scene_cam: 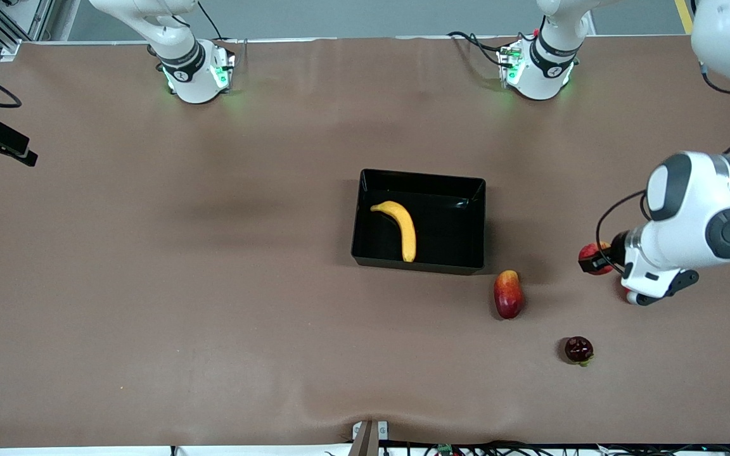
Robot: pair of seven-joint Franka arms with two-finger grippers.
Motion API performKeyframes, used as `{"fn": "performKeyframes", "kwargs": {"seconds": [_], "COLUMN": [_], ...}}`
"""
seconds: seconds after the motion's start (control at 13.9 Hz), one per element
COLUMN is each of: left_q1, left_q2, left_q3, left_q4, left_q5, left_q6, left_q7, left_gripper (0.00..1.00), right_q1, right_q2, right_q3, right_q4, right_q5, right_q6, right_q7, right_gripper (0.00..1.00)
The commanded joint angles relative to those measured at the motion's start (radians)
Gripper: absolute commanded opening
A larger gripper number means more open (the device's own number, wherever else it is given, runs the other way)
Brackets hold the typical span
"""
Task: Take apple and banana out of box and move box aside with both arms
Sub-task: 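Carry the apple beside the other red apple and lower it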
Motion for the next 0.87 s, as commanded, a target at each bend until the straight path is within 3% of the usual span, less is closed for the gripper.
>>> {"fn": "performKeyframes", "kwargs": {"seconds": [0.0,0.29,0.65,0.72,0.79], "left_q1": [0.017,0.020,0.023,0.018,0.018], "left_q2": [0.087,0.162,0.172,0.178,0.179], "left_q3": [-0.008,-0.007,0.001,0.001,0.001], "left_q4": [-0.015,0.022,0.025,0.028,0.031], "left_q5": [0.068,0.198,0.225,0.225,0.225], "left_q6": [0.110,0.168,0.184,0.185,0.184], "left_q7": [0.006,0.004,0.007,0.006,-0.004], "left_gripper": [0.00,0.00,0.00,0.17,0.59], "right_q1": [0.014,0.013,0.010,0.010,0.010], "right_q2": [-0.002,-0.002,-0.001,-0.001,-0.001], "right_q3": [-0.007,-0.007,-0.007,-0.007,-0.007], "right_q4": [0.000,0.000,0.000,0.000,0.000], "right_q5": [-0.007,-0.007,-0.003,-0.001,-0.001], "right_q6": [0.001,0.001,0.006,0.006,0.006], "right_q7": [0.004,0.004,0.004,0.004,0.004], "right_gripper": [1.00,1.00,1.00,1.00,1.00]}}
